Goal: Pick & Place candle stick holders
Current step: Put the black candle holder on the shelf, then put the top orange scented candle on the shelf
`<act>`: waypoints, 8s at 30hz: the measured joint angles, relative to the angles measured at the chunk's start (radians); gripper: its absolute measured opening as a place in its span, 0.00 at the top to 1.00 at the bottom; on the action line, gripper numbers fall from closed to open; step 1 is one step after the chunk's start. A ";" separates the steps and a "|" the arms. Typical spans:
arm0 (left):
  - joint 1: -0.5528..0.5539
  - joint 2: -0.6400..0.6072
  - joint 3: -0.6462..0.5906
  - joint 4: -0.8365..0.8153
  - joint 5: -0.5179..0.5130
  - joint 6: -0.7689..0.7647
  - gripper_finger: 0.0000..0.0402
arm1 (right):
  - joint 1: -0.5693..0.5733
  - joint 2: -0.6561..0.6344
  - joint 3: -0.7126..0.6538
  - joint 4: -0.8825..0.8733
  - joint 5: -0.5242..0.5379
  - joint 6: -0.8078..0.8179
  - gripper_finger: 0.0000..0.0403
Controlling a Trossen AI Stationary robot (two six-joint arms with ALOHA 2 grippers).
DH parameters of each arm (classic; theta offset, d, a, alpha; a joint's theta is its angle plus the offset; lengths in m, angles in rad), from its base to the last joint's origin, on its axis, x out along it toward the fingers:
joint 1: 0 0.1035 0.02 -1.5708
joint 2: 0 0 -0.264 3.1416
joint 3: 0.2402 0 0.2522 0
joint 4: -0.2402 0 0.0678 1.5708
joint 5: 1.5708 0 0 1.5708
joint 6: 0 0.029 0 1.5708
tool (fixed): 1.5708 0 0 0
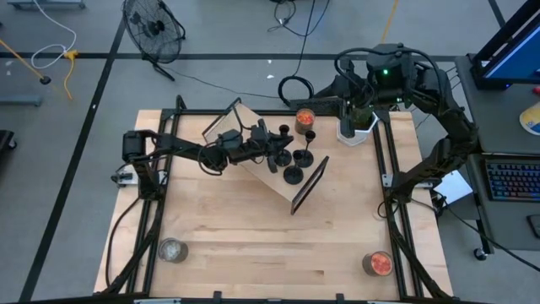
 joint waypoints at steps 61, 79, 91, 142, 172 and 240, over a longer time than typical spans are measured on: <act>-0.005 -0.216 0.003 -0.544 -0.078 -0.050 0.27 | 0.000 0.000 0.000 -0.023 -0.050 -0.018 0.68; -0.011 -0.504 0.003 -1.171 -0.080 -0.202 0.20 | 0.000 0.000 0.000 -0.047 0.145 0.000 0.68; -0.011 -0.575 0.003 -1.249 -0.079 -0.239 0.20 | -0.199 0.011 0.001 0.003 0.285 0.039 0.68; -0.010 -0.574 0.003 -1.315 -0.010 -0.348 0.20 | -0.502 0.417 -0.215 -0.044 -0.026 0.037 0.68; -0.010 -0.574 0.003 -1.315 -0.010 -0.372 0.20 | -0.496 0.417 -0.461 0.126 0.049 0.240 0.68; -0.010 -0.574 0.003 -1.316 0.001 -0.368 0.20 | -0.501 0.413 -0.698 0.321 0.089 0.461 0.57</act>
